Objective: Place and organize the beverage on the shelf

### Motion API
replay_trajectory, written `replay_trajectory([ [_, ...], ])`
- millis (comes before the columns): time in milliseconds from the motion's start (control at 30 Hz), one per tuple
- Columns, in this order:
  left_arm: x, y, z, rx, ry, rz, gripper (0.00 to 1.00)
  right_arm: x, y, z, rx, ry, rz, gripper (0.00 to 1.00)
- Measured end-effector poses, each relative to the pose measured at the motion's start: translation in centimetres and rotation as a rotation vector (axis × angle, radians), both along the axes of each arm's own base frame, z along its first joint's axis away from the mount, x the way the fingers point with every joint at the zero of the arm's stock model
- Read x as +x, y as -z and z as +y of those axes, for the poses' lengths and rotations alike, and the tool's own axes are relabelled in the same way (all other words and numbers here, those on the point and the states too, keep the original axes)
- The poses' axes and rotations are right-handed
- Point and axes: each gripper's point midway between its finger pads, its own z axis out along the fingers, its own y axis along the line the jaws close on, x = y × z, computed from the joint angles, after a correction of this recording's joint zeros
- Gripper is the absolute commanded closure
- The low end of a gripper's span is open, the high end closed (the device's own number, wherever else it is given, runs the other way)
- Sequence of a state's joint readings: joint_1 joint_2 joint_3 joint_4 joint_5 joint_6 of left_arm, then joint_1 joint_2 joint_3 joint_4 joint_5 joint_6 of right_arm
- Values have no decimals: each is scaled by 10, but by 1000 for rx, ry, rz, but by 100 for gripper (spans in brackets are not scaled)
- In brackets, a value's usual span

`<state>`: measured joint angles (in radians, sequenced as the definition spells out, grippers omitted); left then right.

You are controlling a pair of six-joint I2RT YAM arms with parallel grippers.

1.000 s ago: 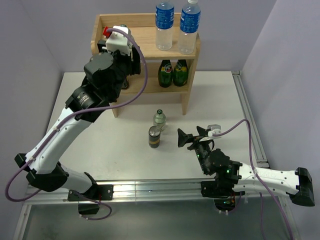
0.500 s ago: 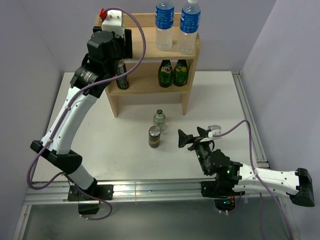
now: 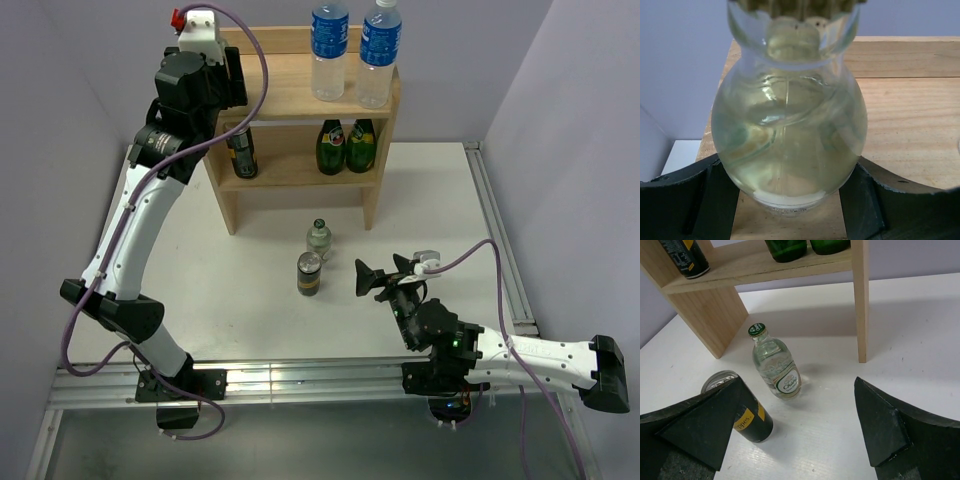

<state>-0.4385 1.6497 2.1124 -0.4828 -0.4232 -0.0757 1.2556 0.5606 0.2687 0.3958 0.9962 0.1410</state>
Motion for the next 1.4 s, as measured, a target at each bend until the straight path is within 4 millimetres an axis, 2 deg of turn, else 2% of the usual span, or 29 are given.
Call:
replay_trajectory([
  [67,1,0,0,-8,6,-1,100,0,0,0,0,0,0,0],
  [167,2,-1,0,-22,9,-5,93,0,0,0,-2,0,1,0],
  [267,3,-1,-1,-28,10,-10,76,0,2,1,-7,0,2,0],
  [300,4,-1,-1,-30,11,-14,63,0,2,1,-9,0,3,0],
  [500,6,-2,-3,-35,20,-25,40,0,2,1,-11,0,3,0],
  [767,7,0,-5,-33,37,-21,25,0,2,1,-10,0,3,0],
  [933,9,2,-9,-32,52,-16,22,0,2,1,-11,0,3,0],
  [1067,12,-5,-10,-43,55,-44,18,0,2,1,-11,0,3,0],
  [1367,14,-13,-6,-54,50,-72,17,1,3,2,-15,0,5,0],
  [1400,14,-13,-6,-54,49,-72,13,1,4,2,-17,0,5,0],
])
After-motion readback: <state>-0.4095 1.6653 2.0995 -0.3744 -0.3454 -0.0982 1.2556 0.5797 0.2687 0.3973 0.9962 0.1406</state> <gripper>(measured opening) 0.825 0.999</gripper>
